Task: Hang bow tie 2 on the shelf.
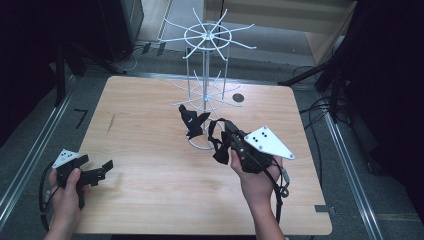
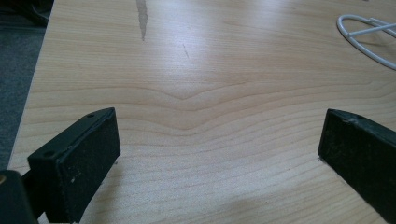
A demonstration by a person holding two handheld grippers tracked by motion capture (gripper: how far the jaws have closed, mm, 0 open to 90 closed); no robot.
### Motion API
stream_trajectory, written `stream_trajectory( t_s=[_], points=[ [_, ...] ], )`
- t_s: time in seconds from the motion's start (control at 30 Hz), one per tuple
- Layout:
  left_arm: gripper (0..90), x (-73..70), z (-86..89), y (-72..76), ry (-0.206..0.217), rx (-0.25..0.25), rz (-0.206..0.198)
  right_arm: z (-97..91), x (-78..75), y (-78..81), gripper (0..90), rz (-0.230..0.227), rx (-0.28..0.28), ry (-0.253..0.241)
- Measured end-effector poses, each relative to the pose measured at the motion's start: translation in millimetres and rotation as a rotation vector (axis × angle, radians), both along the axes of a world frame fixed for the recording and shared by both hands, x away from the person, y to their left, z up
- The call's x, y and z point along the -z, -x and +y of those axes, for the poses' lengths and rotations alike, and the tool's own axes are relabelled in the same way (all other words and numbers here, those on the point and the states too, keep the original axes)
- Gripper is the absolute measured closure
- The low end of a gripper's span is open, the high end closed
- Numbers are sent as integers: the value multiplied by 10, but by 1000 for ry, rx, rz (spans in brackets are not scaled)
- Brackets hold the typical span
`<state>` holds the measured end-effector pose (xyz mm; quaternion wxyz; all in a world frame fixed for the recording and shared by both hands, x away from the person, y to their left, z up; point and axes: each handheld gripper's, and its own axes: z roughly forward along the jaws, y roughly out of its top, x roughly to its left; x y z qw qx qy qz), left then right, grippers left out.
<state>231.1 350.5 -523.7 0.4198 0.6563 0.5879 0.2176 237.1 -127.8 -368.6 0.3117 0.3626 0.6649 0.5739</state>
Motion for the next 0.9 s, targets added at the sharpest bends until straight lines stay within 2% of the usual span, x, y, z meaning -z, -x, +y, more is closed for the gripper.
stream_trajectory(
  t_s=[0.27,0.9],
  points=[
    [0,1,1,-1,0,2,-1,16,-22,-83,900,6,2,-4],
    [0,2,1,-4,0,2,0,-3,80,-370,900,84,2,-55]
  ],
)
